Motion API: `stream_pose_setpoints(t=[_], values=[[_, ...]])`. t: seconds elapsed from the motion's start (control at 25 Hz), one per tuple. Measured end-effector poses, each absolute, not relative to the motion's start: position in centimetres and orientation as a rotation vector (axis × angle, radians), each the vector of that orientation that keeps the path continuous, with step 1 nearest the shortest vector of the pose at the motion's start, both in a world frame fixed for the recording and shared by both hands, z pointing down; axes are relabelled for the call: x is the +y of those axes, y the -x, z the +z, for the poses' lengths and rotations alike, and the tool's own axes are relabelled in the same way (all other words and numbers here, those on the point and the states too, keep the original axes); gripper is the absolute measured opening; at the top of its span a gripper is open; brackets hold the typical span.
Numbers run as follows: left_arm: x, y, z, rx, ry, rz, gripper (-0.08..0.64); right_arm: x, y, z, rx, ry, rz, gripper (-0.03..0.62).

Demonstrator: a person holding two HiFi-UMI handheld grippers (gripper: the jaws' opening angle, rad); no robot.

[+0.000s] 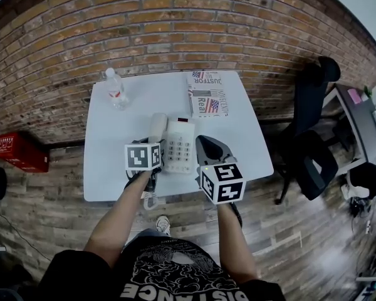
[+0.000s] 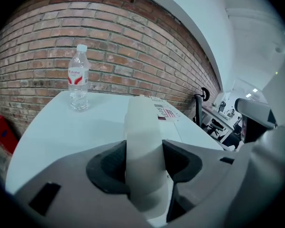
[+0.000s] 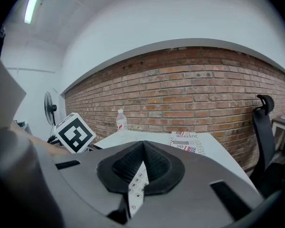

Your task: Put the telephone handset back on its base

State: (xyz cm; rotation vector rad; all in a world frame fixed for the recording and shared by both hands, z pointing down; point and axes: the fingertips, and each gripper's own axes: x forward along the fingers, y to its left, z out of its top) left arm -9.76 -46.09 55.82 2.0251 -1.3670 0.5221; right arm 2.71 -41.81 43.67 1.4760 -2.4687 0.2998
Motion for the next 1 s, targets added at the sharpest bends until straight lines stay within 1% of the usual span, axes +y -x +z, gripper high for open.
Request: stream_pose_setpoints(t=[0.48, 1.0], values=[[-47.0, 9.1, 57.9, -1.363, -1.944, 0.619, 0.216, -42.1, -3.9, 44.5, -2.436, -1.504, 0.321, 0.0], [-47.2, 9.1, 58.7, -1.391, -1.917, 0.647, 0.218, -42.2, -4.4, 45.1, -2.433, -1.497, 0.337, 0.0]])
